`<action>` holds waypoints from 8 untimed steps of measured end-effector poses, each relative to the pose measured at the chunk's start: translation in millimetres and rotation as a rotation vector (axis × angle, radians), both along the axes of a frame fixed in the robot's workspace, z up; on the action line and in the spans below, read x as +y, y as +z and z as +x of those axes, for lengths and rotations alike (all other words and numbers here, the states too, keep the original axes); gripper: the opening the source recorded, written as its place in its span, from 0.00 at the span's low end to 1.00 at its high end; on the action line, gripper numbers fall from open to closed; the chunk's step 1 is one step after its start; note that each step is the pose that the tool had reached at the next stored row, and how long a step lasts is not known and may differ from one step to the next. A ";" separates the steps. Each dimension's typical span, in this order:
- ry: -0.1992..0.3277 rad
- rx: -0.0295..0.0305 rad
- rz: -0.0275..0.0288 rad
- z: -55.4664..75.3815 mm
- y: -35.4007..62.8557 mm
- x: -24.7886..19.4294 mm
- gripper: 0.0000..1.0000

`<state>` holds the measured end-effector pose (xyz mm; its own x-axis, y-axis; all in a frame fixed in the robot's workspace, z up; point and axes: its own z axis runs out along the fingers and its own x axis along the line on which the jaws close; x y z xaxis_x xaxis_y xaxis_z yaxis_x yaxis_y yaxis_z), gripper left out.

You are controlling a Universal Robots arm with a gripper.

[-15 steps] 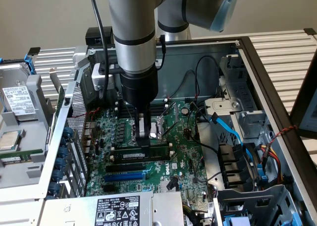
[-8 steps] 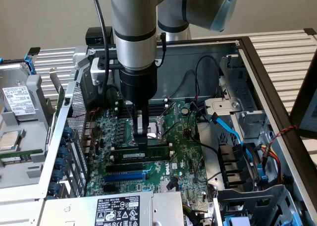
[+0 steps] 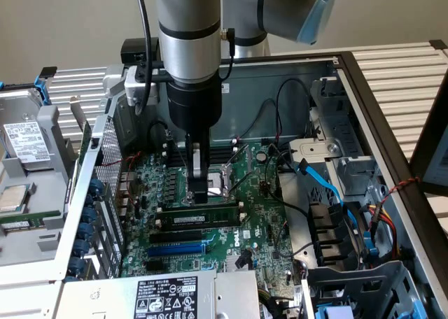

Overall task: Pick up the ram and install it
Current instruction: 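Press down the ram until it locks into place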

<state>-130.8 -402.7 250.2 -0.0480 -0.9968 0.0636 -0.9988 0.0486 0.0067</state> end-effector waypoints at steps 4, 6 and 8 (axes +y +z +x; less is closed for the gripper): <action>0.000 0.0060 0.0002 0.0 2.0 0.0 0.21; 0.000 0.0088 0.0001 0.0 2.6 0.0 0.21; 0.000 0.0096 -0.0004 0.0 3.1 0.0 0.21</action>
<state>-130.8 -402.7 253.4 -0.0475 -0.9968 0.0644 -0.9987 0.0486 0.0163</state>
